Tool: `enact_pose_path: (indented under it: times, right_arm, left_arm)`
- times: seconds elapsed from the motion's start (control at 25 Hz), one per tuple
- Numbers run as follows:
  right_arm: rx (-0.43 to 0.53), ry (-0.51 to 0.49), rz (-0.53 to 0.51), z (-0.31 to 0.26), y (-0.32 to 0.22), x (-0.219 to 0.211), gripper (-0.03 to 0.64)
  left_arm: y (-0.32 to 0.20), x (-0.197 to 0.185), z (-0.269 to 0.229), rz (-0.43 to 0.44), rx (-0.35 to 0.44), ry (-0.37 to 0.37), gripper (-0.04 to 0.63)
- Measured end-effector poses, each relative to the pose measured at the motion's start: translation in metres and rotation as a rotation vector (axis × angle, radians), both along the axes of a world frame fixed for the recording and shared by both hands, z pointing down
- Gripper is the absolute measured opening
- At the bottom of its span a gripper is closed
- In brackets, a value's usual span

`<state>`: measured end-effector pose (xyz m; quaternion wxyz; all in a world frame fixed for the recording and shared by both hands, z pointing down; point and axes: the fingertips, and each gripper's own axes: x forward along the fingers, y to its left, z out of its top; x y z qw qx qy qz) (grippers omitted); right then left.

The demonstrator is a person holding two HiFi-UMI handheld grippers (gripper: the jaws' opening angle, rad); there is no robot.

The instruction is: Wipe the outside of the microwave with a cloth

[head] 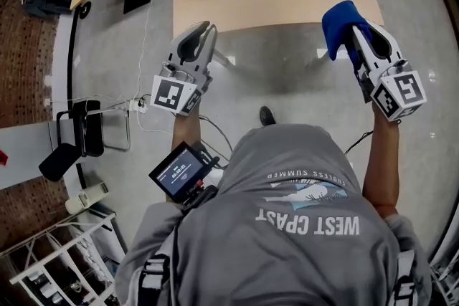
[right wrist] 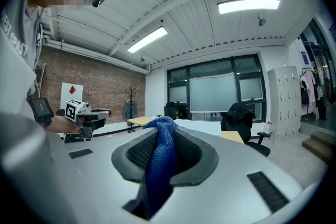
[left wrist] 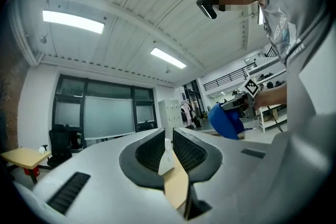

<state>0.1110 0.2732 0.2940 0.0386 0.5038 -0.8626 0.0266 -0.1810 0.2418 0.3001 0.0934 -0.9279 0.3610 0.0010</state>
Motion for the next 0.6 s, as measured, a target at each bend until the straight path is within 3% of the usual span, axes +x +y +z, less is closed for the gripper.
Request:
enact_pose_path:
  times: [0.16, 0.6]
  right_arm:
    - [-0.003, 0.014, 0.031, -0.001, -0.071, -0.019, 0.077]
    - [-0.020, 0.024, 0.042, 0.008, -0.193, 0.011, 0.077]
  left_arm:
    - [-0.070, -0.022, 0.003, 0.014, -0.010, 0.013, 0.063]
    - [-0.174, 0.002, 0.005, -0.012, -0.044, 0.000, 0.061]
